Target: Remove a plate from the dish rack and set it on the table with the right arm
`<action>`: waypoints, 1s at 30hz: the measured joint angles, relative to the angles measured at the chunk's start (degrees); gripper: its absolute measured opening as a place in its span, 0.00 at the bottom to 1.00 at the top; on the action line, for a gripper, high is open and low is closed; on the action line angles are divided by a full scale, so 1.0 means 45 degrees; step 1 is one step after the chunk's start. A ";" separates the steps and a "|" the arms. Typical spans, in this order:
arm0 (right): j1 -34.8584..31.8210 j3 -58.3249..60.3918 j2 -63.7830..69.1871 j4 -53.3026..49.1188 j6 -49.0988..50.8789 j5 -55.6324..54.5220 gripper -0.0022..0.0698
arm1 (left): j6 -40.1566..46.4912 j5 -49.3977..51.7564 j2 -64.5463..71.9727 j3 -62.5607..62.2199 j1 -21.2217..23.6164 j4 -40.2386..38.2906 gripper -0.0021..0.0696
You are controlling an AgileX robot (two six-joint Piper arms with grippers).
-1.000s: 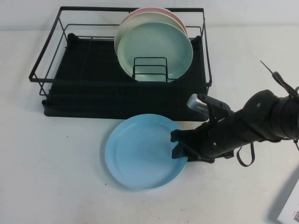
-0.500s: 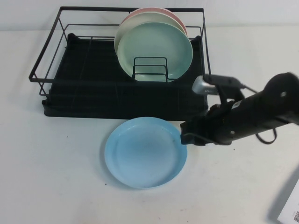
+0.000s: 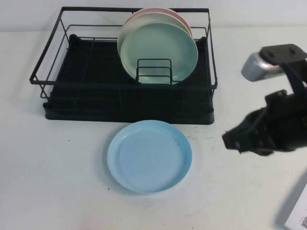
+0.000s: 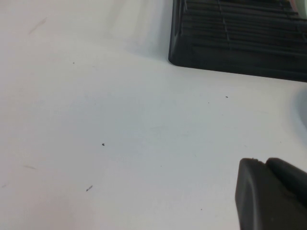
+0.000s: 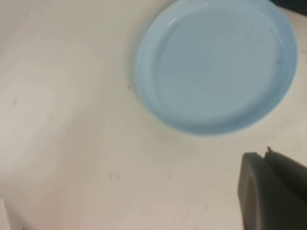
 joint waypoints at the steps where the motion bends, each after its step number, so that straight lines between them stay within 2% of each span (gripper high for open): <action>1: 0.0000 0.0000 -0.0293 -0.0114 0.0000 0.0424 0.01 | 0.0000 0.0000 0.0000 0.0000 0.0000 0.0000 0.02; 9: 0.0000 0.0000 -0.1731 -0.0049 -0.0255 0.3720 0.01 | 0.0000 0.0000 0.0000 0.0000 0.0000 0.0000 0.02; 12: 0.0000 0.0000 -0.1952 -0.0251 -0.1148 0.4494 0.00 | 0.0000 0.0000 0.0000 0.0000 0.0000 0.0000 0.02; 16: 0.0000 0.0000 -0.1972 -0.0387 -0.2742 0.4674 0.00 | 0.0000 0.0000 0.0000 0.0000 0.0000 0.0000 0.02; 24: -0.0009 0.0006 -0.2198 -0.0616 -0.3214 0.4697 0.00 | 0.0000 0.0000 0.0000 0.0000 0.0000 0.0000 0.02; 27: -0.0009 0.0054 -0.3230 -0.0898 -0.3412 0.4697 0.00 | 0.0000 0.0000 0.0000 0.0000 0.0000 0.0000 0.02; 30: -0.0359 0.0078 -0.4876 -0.1735 -0.4706 0.4094 0.00 | 0.0000 0.0000 0.0000 0.0000 0.0000 0.0000 0.02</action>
